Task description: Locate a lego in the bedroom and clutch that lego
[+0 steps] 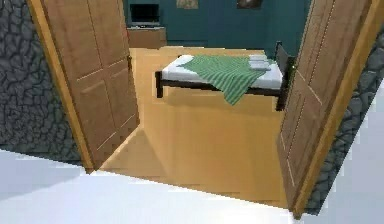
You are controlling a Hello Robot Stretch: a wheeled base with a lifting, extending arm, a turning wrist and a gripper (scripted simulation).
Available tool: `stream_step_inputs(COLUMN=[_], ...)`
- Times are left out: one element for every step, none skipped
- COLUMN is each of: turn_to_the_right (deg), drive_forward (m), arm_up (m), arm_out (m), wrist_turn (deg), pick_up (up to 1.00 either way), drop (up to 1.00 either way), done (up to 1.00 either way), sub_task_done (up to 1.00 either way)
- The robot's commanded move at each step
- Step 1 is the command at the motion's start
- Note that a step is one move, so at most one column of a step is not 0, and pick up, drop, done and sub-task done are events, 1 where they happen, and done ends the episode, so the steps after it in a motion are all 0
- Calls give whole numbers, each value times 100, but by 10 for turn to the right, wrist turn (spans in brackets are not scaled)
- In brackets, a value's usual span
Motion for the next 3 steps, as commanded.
stream_step_inputs(turn_to_the_right=[0,0,0], drive_forward=[100,100,45], arm_up=[0,0,0], arm_out=[0,0,0], wrist_turn=[0,0,0], pick_up=[0,0,0], drop=[0,0,0], done=[0,0,0], sub_task_done=[0,0,0])
